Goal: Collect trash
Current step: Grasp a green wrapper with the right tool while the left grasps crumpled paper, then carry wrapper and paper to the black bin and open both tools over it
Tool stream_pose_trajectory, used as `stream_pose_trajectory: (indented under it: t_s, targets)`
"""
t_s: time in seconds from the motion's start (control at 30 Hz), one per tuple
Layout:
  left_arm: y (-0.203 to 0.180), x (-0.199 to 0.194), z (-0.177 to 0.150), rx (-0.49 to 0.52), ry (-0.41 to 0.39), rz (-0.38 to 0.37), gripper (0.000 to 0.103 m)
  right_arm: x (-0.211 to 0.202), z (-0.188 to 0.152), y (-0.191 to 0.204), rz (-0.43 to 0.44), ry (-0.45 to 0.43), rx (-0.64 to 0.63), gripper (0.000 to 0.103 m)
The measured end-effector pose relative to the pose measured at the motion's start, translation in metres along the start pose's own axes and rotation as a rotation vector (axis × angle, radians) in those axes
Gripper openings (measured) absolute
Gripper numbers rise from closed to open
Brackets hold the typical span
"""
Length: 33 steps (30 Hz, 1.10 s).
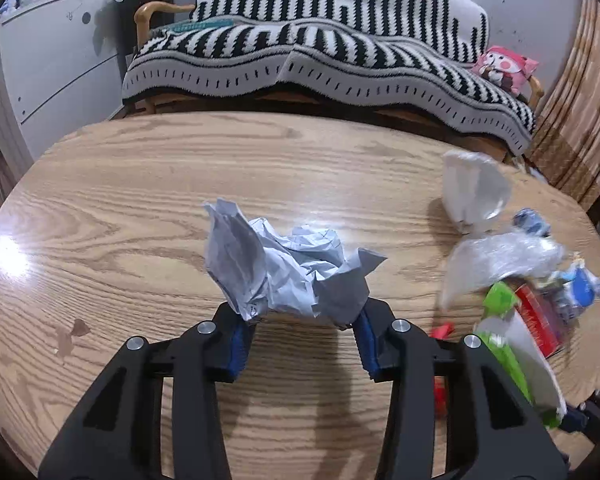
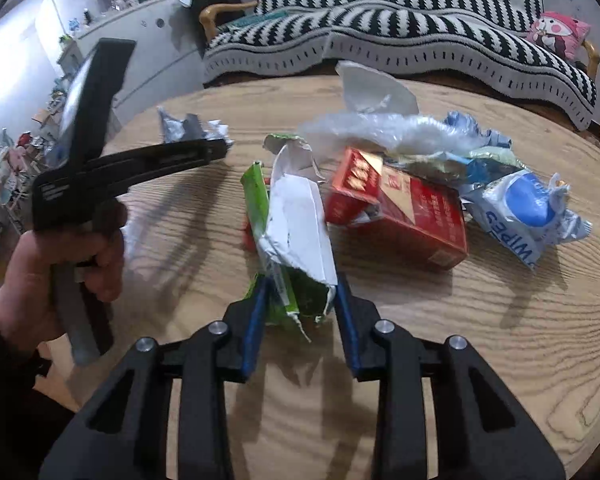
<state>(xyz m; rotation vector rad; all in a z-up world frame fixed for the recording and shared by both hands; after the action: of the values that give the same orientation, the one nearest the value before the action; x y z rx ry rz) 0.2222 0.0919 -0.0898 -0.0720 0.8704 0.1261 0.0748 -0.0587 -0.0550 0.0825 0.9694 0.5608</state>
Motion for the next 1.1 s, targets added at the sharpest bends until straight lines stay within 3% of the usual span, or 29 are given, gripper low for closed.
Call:
stream_pose_trajectory:
  t_s: [0.2,0.4,0.8,1.1]
  targets:
    - [-0.013,-0.036,0.002,-0.005,-0.032,-0.035,0.042,-0.048,-0.009,0.012,0.008,-0.069,-0.025,0.032]
    - [-0.057,-0.077,-0.008,0.049,-0.069,-0.118,0.042,-0.104,-0.023,-0.028,-0.061,-0.133,0.048,0.032]
    - [-0.232,-0.145,-0.066,0.291,-0.088,-0.351,0.042,-0.237,-0.111,-0.191,-0.293,-0.219,0.333,0.032]
    - [-0.383,-0.188,-0.150,0.503,-0.052,-0.572,0.042,-0.331,-0.211,-0.284,-0.454,-0.263,0.543,0.032]
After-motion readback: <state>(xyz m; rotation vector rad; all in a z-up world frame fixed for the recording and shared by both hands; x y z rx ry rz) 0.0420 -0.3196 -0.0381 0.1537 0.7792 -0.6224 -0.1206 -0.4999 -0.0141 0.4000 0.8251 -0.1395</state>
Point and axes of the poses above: each gripper's, at about its wrist camera, not at the fingertips, and x roughly the way its jaws point, y to its left, z to its top, the point moved 3 cm from there along x, roughly the way its jaws point, and after that the axes turned 7 degrees about z, right-handed, at the moved point
